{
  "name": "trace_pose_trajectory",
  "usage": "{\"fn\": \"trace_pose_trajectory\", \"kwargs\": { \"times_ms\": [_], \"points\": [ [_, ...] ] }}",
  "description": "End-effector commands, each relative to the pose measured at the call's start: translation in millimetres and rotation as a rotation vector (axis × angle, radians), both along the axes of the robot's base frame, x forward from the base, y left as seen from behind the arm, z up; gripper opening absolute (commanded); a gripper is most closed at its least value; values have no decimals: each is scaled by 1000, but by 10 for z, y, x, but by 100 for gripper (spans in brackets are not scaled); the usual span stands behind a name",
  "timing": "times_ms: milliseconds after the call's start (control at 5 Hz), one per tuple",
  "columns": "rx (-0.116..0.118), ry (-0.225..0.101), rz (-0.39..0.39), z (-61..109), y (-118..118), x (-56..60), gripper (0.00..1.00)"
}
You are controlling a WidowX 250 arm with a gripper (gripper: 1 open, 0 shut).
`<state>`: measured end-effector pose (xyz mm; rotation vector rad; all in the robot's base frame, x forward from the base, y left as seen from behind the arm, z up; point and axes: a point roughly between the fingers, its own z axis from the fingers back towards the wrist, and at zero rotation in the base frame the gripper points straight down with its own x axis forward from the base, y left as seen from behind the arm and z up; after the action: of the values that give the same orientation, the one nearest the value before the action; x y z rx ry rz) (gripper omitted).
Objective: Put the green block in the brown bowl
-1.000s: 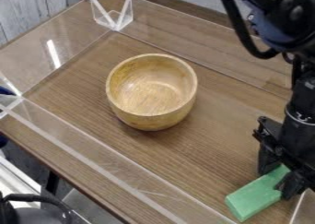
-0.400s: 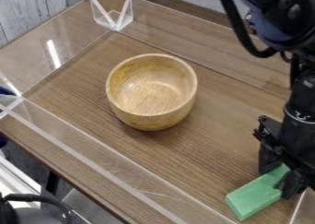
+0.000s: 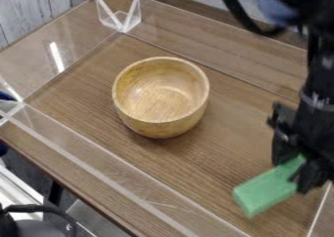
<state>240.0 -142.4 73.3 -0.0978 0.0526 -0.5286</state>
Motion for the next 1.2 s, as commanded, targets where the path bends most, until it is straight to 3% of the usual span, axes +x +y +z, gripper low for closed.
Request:
{"fn": "trace_pose_trajectory", "kwargs": {
  "times_ms": [0,200,400,600,1000],
  "points": [
    [-14,-138,53,576,164,177,0],
    [-1,-188,131,877,537,282,0],
    [12,-200,219,980,980,376,0],
    [35,-185,297,935,1436,351,0],
    [61,-152,407,705,2110,112,0]
  ]
}}
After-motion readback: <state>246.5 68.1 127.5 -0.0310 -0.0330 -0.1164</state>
